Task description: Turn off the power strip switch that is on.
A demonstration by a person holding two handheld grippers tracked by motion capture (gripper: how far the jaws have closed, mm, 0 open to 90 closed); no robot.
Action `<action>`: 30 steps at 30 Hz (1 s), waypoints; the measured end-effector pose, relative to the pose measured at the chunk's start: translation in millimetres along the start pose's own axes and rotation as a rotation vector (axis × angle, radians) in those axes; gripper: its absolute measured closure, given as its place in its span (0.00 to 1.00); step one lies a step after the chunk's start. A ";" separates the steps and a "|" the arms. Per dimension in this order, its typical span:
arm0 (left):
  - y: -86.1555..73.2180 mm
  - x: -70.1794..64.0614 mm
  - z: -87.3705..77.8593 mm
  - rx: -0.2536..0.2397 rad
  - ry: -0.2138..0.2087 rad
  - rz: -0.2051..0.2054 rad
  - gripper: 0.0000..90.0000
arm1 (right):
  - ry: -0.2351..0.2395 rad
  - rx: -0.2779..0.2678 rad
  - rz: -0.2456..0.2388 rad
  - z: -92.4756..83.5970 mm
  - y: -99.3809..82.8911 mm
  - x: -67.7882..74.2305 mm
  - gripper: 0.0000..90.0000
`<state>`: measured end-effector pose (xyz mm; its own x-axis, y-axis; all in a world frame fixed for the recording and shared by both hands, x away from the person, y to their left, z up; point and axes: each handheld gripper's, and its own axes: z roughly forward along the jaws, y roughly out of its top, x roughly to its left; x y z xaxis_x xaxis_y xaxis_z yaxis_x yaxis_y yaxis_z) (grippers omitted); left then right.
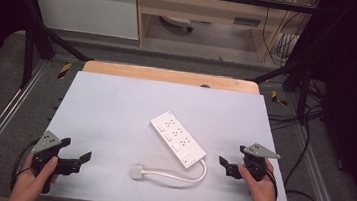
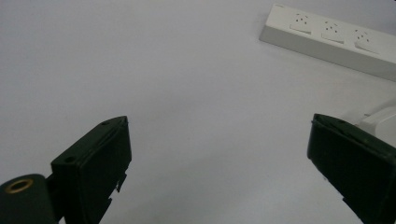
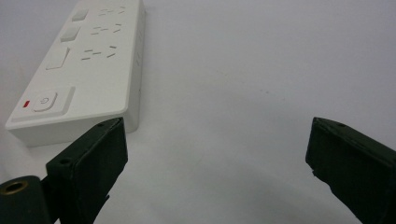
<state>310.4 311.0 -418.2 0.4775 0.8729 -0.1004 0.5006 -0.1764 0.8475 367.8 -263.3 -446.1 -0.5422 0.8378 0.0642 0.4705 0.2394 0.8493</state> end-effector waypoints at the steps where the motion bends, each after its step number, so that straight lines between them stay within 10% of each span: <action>1: 0.0 -0.1 0.0 0.001 -0.001 0.000 0.07 | 0.000 0.006 -0.003 -0.3 0.1 0.7 0.06; 30: -0.3 -0.6 1.3 0.005 -0.006 0.002 0.07 | 0.004 -0.009 0.006 -16.9 11.8 8.0 0.06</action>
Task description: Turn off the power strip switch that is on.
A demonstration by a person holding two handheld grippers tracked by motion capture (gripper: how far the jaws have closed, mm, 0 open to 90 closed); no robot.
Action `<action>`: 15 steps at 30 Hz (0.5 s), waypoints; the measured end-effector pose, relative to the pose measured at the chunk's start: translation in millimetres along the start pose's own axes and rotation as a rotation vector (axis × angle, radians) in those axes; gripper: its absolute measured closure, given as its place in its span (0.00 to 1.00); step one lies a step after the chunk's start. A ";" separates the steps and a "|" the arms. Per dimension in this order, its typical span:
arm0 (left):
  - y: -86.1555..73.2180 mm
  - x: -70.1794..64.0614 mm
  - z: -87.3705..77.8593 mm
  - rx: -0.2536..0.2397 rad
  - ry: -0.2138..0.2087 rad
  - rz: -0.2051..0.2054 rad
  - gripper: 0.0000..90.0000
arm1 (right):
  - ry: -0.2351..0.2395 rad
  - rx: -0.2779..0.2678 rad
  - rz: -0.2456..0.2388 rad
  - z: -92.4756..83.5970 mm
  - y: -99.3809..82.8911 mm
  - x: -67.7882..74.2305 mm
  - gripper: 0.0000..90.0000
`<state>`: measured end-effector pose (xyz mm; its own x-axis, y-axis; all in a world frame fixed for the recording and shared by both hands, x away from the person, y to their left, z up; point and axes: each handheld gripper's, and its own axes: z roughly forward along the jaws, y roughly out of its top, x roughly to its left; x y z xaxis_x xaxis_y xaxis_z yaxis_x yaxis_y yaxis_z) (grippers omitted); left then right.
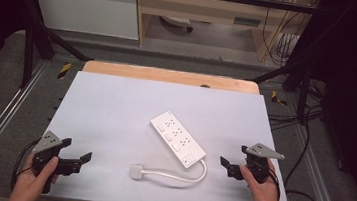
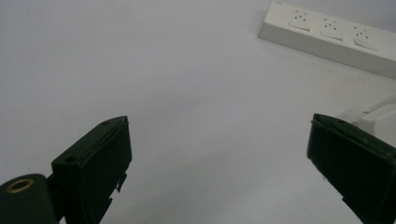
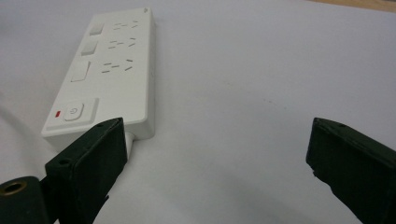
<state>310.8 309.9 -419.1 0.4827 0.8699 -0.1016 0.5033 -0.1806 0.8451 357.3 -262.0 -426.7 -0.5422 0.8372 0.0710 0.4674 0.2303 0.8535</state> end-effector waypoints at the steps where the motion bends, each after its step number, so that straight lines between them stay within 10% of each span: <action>1: 0.0 0.0 0.0 -0.001 -0.001 -0.001 0.07 | 0.002 -0.003 -0.001 -1.7 2.4 2.1 0.06; 15: -0.5 0.5 -0.1 0.003 0.001 0.002 0.07 | 0.017 -0.030 0.007 -8.2 14.3 11.3 0.06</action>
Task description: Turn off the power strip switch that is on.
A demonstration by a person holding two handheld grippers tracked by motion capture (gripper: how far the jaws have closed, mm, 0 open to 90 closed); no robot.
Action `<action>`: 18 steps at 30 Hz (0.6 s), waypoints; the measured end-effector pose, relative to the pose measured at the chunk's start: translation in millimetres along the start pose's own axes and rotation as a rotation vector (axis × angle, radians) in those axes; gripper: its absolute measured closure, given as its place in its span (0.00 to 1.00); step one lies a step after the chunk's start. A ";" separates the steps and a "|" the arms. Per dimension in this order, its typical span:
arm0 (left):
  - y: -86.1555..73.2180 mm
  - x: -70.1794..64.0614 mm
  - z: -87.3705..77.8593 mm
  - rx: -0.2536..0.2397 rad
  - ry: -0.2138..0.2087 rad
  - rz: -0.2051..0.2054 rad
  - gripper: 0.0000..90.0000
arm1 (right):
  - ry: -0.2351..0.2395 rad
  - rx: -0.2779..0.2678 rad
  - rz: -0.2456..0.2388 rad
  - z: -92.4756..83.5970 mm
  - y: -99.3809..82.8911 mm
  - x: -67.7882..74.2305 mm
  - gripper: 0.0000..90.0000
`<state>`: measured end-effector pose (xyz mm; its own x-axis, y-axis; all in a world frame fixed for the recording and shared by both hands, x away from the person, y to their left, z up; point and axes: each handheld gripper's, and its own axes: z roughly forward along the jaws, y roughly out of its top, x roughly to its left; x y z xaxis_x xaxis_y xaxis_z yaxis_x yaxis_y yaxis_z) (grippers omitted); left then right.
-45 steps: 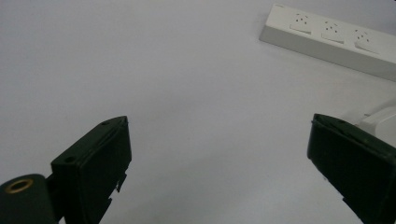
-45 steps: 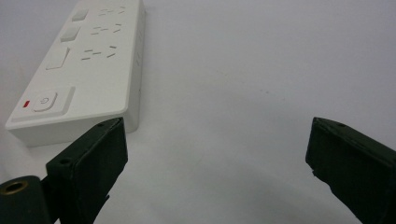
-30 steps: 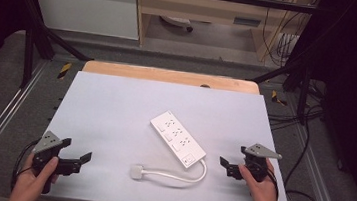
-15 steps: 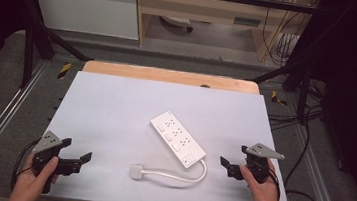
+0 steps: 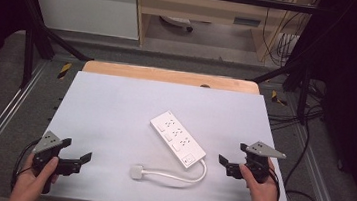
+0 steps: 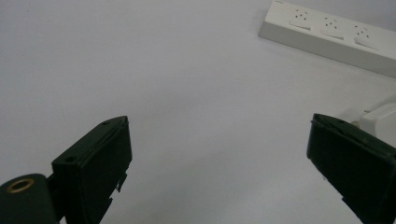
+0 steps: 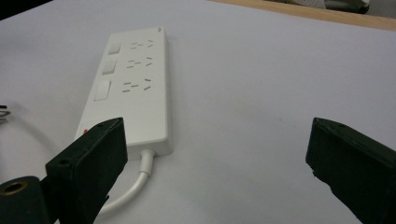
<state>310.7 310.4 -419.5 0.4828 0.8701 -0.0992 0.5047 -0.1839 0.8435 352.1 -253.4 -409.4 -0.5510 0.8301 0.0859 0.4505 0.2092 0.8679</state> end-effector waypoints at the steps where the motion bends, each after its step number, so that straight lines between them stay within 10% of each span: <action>1: 0.1 0.0 0.1 0.000 0.000 0.000 0.07 | 0.005 -0.004 0.011 0.6 1.7 1.6 0.06; 18: -1.2 0.7 1.4 0.010 -0.003 -0.007 0.08 | -0.012 -0.051 0.038 2.6 22.4 22.8 0.06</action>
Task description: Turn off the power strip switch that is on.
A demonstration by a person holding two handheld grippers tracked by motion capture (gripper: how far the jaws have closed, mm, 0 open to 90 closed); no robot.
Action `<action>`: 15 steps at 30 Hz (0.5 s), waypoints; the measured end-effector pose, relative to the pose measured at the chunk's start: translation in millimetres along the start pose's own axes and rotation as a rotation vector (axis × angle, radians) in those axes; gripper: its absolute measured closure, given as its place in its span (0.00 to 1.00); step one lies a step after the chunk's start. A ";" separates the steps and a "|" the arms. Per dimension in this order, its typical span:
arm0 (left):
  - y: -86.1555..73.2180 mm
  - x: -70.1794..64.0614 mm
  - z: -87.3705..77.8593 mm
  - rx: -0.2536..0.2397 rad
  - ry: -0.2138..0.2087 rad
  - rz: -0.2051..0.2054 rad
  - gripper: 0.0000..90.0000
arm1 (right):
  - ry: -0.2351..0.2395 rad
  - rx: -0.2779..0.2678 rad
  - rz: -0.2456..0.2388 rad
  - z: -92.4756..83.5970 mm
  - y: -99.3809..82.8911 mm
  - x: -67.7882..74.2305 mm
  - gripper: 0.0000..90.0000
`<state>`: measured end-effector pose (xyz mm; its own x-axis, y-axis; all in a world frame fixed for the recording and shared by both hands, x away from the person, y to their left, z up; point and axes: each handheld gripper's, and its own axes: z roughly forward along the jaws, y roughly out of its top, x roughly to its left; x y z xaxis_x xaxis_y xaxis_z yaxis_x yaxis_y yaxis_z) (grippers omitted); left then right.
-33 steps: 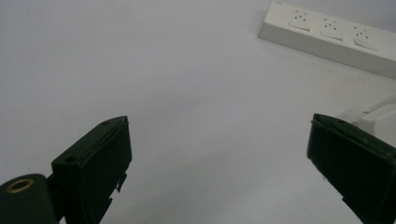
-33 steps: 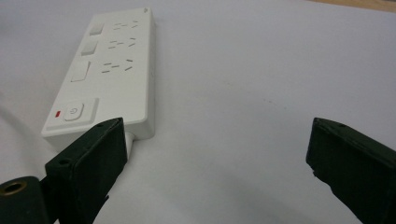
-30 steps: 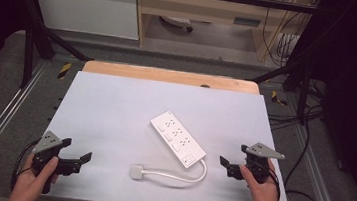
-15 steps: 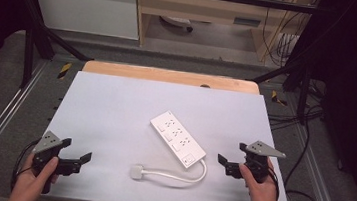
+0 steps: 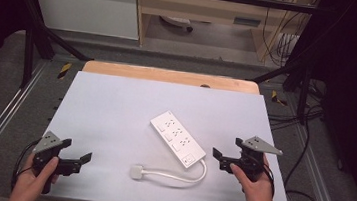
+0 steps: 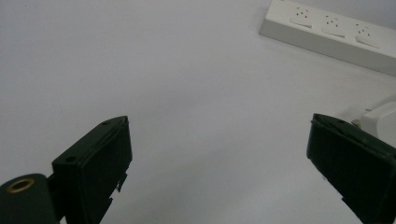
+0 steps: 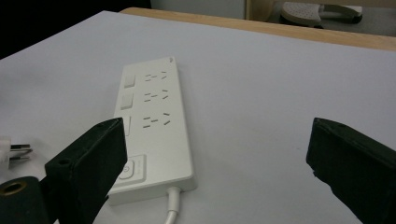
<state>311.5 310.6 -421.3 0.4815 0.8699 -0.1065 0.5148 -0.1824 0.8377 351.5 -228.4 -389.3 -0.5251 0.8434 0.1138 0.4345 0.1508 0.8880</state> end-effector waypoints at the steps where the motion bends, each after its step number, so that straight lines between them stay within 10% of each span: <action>1: 0.0 0.0 -0.1 -0.001 0.001 -0.001 0.07 | 0.010 0.003 -0.010 0.6 1.3 3.5 0.07; 15: 0.0 0.0 1.0 0.003 0.002 0.006 0.07 | 0.016 0.014 -0.034 2.6 8.7 12.3 0.23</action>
<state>312.1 310.2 -421.9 0.4828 0.8699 -0.1008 0.5145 -0.1887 0.8365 350.6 -215.4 -381.4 -0.5514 0.8293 0.0911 0.4264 0.1863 0.8851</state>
